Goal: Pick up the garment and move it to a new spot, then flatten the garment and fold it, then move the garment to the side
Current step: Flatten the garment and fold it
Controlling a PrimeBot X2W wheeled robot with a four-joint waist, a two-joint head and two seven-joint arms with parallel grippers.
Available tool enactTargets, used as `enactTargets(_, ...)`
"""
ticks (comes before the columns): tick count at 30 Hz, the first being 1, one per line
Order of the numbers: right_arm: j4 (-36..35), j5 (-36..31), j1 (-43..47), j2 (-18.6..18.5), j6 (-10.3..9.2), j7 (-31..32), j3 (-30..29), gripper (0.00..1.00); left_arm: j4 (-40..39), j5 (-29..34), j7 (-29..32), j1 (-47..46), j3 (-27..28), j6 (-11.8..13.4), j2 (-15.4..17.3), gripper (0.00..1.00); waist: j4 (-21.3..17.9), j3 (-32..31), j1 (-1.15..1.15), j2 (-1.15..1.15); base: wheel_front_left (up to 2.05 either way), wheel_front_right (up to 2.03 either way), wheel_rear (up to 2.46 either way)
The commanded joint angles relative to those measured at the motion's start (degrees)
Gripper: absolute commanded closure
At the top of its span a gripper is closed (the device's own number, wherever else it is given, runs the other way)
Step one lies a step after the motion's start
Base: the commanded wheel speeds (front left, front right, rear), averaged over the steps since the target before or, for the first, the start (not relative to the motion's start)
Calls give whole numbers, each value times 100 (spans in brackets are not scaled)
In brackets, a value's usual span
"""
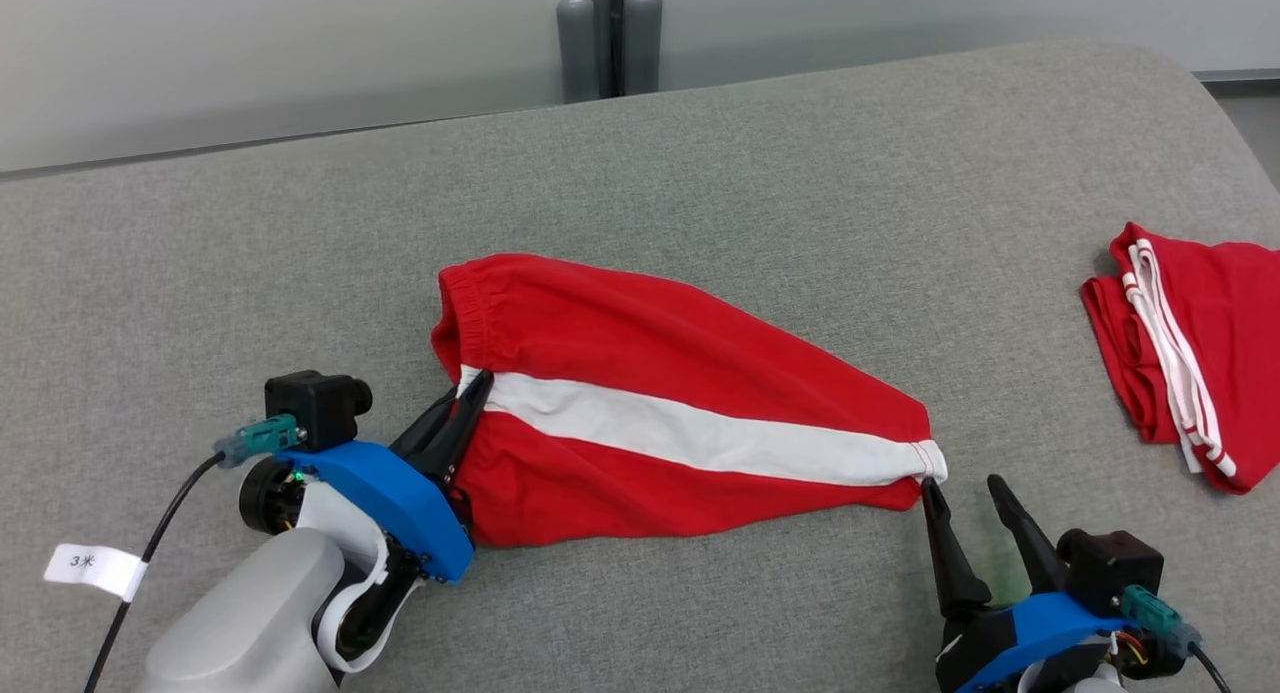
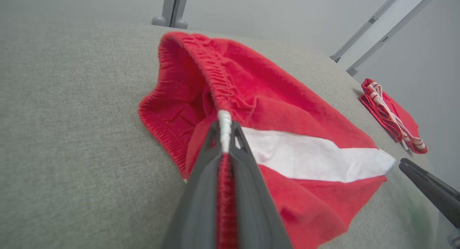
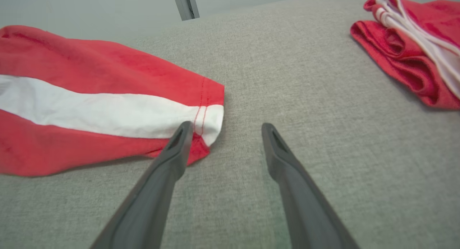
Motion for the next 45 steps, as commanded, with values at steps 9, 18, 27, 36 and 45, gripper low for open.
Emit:
enactTargets(9,107,217,-176,-13,0,1,152,0,-164,-160,-656,313,-128,8,143,100,175,144,-1,0,0,0,0)
enactTargets(18,8,453,-273,-15,0,1,260,0,-168,-225,-764,486,-234,8,206,100,331,137,-1,0,0,0,0)
enactTargets(27,40,752,-279,-15,0,1,399,0,-91,-176,-778,396,-224,8,175,100,379,138,-1,0,0,0,0)
enactTargets(36,194,830,-265,-14,0,1,441,98,-110,-80,-781,480,-118,8,144,100,364,139,-1,0,0,0,0)
enactTargets(45,-268,782,-377,-15,0,0,217,100,-288,144,-782,494,135,8,169,100,406,-39,-1,0,0,0,0)
